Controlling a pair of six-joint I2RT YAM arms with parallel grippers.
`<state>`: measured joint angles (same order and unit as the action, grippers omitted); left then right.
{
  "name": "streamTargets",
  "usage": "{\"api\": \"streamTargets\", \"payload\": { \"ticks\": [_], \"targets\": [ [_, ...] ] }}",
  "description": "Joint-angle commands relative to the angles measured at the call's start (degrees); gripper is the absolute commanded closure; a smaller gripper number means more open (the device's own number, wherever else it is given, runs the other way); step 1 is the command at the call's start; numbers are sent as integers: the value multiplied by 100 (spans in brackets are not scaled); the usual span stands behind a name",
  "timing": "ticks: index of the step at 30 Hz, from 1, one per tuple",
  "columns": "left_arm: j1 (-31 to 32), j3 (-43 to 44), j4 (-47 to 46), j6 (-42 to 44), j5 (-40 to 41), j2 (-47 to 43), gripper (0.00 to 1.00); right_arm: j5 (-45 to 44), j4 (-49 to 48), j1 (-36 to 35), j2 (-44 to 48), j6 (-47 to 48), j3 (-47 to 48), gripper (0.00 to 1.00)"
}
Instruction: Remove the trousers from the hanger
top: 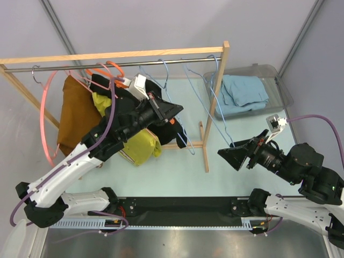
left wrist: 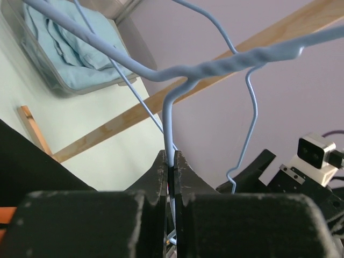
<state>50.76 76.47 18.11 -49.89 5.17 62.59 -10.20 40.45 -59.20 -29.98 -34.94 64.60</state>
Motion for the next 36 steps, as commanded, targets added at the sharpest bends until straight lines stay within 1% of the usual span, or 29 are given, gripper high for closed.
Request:
{"api": "streamTargets", "payload": {
  "ticks": [1,4,5,12,19,27,36],
  "targets": [
    [21,44,-659,400,-367,-308,100,70,-168,14,9,83,26,3],
    [21,122,-782,541,-473,-379,100,79,-204,14,-43,136,132,3],
    [21,166,-783,585,-743,-370,99,53,-204,14,-69,171,167,3],
    [21,614,-695,717,-1570,-256,99,9,-292,14,-333,207,281,3],
    [21,1098,-580,735,-2072,-221,100,18,-529,14,-377,172,228,3],
    [21,967,-493,989,-2371,-414,100,-70,-423,14,-474,163,422,3],
    [21,633,-343,1973,-2591,-669,100,-211,-494,14,-509,242,369,3]
  ]
}}
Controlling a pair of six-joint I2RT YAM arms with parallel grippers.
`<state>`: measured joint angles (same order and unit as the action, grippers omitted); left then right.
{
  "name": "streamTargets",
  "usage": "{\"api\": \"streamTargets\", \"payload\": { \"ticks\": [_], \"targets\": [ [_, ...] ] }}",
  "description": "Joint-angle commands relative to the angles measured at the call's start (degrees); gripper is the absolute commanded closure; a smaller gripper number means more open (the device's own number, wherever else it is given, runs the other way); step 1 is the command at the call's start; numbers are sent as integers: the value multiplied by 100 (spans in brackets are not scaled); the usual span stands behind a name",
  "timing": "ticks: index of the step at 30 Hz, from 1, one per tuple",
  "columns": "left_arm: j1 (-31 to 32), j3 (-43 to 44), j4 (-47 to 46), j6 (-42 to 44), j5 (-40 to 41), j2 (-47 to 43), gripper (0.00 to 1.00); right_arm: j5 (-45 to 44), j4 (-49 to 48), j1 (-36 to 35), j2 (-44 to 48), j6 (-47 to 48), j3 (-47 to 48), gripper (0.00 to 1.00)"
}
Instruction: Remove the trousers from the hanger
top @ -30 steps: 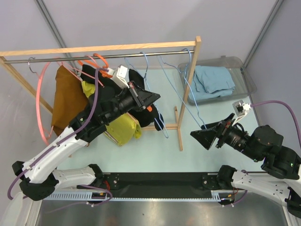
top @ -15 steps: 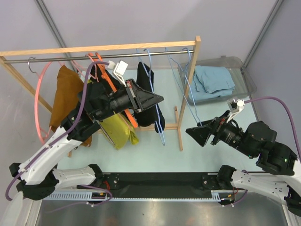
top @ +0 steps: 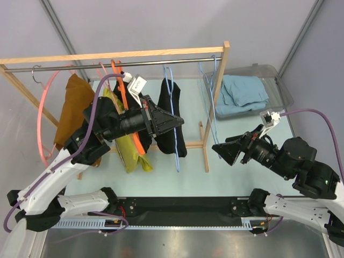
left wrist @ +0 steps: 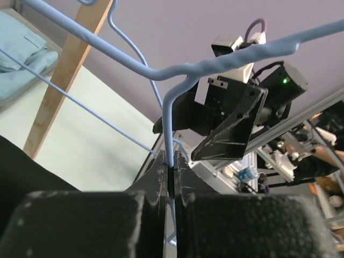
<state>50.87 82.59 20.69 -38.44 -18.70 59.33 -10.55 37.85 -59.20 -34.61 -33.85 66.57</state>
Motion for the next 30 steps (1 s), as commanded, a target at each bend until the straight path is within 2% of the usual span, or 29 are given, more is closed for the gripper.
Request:
{"api": "streamTargets", "payload": {
  "ticks": [1,7,10,14,20,21,26,30],
  "targets": [
    [10,3,-566,898,-204,-361,100,-219,-260,14,-46,150,164,3],
    [10,-102,-522,1154,-336,-589,100,-229,-339,14,-98,194,164,3],
    [10,-76,-461,979,-476,-651,100,-71,-374,14,-177,220,190,3],
    [10,-128,-583,59,-661,-738,99,184,-339,5,-335,413,391,3],
    [10,-840,-987,-1076,-740,-1116,100,1019,11,-65,-826,1203,1068,4],
    [10,-1006,-1014,-1174,-740,-1178,99,1333,169,-92,-906,1309,1287,4],
    [10,-1333,-1102,-1386,-846,-1511,100,1555,425,-390,-1144,1776,1763,4],
    [10,-1342,-1172,-1570,-1118,-1521,100,2046,58,-531,-1083,1969,1702,4]
  ]
}}
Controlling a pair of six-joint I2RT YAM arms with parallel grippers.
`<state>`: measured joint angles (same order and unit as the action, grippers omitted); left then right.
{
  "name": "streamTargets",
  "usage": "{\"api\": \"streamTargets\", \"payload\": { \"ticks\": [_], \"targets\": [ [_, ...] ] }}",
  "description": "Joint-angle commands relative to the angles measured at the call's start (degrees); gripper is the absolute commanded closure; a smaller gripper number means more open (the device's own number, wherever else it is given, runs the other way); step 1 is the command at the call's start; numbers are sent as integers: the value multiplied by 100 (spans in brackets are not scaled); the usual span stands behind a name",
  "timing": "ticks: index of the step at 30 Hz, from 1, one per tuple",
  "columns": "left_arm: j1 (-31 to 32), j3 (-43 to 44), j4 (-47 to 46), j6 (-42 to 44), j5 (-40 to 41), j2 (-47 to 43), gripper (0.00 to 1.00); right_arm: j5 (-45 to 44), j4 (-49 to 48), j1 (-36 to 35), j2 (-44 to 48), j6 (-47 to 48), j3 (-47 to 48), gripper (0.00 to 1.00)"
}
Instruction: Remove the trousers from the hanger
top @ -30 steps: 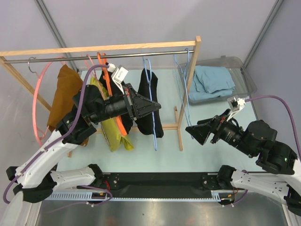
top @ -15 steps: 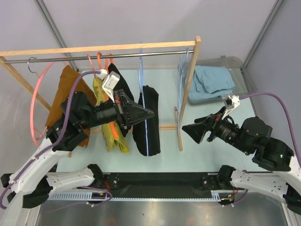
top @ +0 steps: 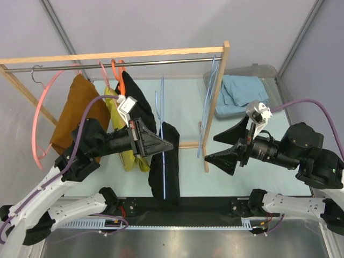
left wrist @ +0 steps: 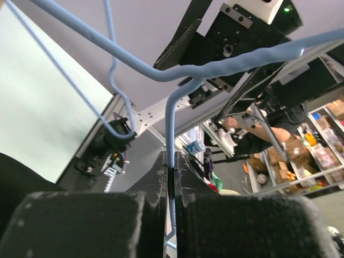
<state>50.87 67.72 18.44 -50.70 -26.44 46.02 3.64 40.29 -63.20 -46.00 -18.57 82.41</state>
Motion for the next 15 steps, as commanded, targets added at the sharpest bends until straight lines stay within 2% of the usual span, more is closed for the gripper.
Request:
{"api": "streamTargets", "payload": {
  "ticks": [1,4,8,15],
  "targets": [
    [10,153,-991,-370,-397,-190,99,742,-328,-166,56,459,-5,4],
    [10,241,-1000,-432,-468,-190,100,1051,-663,-263,-128,503,-32,4],
    [10,452,-991,-634,-696,-102,99,955,-856,-587,-374,609,3,4],
    [10,487,-1044,-1451,-398,-277,100,235,-1340,-1395,-796,802,-6,4]
  ]
}}
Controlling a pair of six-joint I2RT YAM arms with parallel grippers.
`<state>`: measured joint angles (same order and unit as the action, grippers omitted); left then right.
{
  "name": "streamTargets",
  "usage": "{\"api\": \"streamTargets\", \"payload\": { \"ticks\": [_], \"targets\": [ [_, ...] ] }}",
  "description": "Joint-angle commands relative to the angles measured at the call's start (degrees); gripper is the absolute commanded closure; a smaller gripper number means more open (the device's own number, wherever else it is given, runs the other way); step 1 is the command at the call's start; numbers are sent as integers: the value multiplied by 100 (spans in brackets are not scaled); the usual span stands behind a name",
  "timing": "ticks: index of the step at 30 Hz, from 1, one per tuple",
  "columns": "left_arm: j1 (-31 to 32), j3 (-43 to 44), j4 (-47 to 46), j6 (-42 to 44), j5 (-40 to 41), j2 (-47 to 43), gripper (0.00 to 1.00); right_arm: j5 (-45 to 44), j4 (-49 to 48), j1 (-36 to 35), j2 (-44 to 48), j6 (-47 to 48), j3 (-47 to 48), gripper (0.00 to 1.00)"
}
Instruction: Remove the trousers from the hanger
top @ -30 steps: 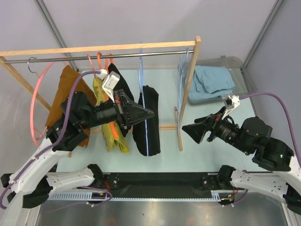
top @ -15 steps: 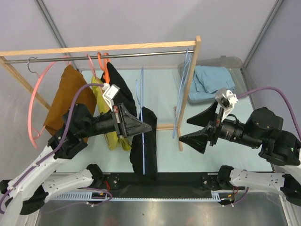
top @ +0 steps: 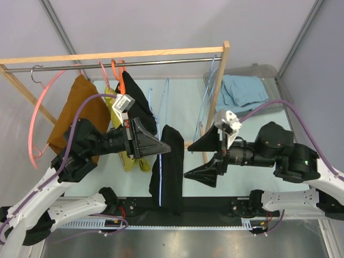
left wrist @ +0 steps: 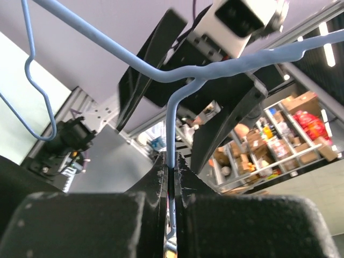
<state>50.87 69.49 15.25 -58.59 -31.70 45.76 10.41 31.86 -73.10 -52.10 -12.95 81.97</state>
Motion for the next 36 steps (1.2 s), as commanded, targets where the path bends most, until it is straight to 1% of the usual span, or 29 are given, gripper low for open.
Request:
{"api": "streamTargets", "payload": {
  "ticks": [1,3,4,6,7,9,10,13,20,25,27,30,31,34,36],
  "targets": [
    [10,302,-725,-793,173,-286,100,-818,-522,-502,-317,284,55,4],
    [10,310,-690,-969,348,-339,99,-1372,-496,-722,-441,319,161,4],
    [10,328,-672,-1023,401,-392,99,-1906,-479,-967,-546,372,196,5],
    [10,363,-620,-1154,481,-418,100,-2410,-487,-1205,-643,433,257,6],
    [10,398,-593,-1198,559,-445,100,-2856,-540,-1494,-696,486,240,7],
    [10,451,-523,-1286,621,-445,100,-3219,-584,-1776,-749,714,214,7],
    [10,503,-488,-1322,665,-436,99,-3534,-645,-1987,-775,785,214,6],
    [10,626,-408,-1445,718,-419,100,-3870,-663,-2243,-899,987,275,6],
    [10,925,-180,-1524,955,-401,99,-4390,-637,-2630,-943,1067,144,7],
    [10,1145,118,-1419,1324,-392,99,-4469,-734,-2876,-750,1207,55,6],
    [10,1172,277,-1349,1490,-383,100,-4391,-733,-2929,-679,1268,134,5],
    [10,1172,470,-1226,1710,-418,99,-3899,-707,-3034,-618,1417,213,4],
    [10,1172,531,-1199,1842,-427,99,-3724,-568,-3069,-609,1444,248,3],
    [10,1242,664,-1102,1983,-419,100,-3669,-243,-3201,-653,1453,433,3],
    [10,1294,743,-1032,2019,-392,100,-3582,-250,-3280,-696,1523,460,3]
  ]
}}
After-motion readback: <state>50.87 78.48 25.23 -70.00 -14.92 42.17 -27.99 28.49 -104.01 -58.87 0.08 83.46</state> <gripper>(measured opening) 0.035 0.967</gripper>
